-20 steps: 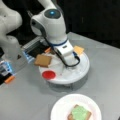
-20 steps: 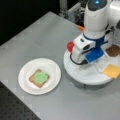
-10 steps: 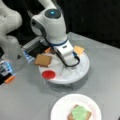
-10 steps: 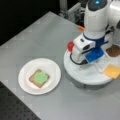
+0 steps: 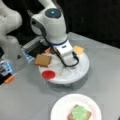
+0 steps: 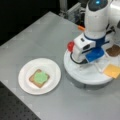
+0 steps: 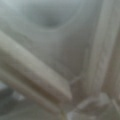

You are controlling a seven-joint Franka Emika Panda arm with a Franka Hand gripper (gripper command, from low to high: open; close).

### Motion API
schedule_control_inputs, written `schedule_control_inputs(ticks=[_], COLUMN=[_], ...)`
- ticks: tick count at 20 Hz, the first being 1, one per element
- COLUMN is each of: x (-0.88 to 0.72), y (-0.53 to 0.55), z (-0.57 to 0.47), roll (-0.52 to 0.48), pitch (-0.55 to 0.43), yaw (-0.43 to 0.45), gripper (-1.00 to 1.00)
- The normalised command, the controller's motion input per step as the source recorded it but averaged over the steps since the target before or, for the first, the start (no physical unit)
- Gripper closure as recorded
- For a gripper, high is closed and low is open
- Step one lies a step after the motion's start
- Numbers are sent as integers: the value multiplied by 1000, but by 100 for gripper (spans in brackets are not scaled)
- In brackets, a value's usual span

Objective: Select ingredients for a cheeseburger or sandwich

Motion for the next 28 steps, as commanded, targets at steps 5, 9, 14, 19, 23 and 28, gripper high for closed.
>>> schedule_control_inputs(ticks=[5,9,14,19,23,28], x=[-47,-8,31,81,34,37], y=[88,65,38,46,105,48], z=[65,103,155,196,287,375], roll=[-42,-64,-102,-137,-113,-40], pitch=[50,27,63,104,182,291], yaw=[-11,0,-45,-50,-101,-159], gripper=[-100,-100,-100,-100,-100,-100])
